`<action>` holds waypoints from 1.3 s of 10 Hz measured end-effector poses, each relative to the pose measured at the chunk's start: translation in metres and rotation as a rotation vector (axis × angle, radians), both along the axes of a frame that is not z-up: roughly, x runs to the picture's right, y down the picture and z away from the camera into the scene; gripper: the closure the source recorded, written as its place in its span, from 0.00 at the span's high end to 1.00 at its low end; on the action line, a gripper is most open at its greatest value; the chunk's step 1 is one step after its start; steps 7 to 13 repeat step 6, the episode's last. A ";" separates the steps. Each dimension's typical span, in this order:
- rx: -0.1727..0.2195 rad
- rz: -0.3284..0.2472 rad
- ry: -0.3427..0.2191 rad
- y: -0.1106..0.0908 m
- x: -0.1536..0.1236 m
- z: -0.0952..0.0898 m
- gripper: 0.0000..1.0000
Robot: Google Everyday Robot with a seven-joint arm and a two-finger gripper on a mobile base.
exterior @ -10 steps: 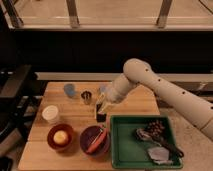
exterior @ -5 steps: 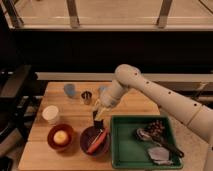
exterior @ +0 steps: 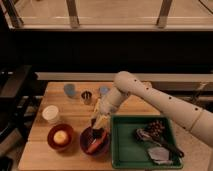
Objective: Place eraser in purple bowl
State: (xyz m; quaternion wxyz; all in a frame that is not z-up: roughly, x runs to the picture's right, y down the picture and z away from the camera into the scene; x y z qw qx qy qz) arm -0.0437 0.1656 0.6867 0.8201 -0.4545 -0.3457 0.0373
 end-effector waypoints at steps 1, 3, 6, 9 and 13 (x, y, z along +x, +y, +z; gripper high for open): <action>-0.015 0.029 -0.011 0.006 -0.003 -0.005 0.65; -0.063 0.131 -0.050 0.020 -0.008 -0.011 0.65; -0.091 0.172 -0.027 0.034 -0.009 -0.005 0.65; -0.091 0.172 -0.027 0.034 -0.009 -0.005 0.65; -0.091 0.172 -0.027 0.034 -0.009 -0.005 0.65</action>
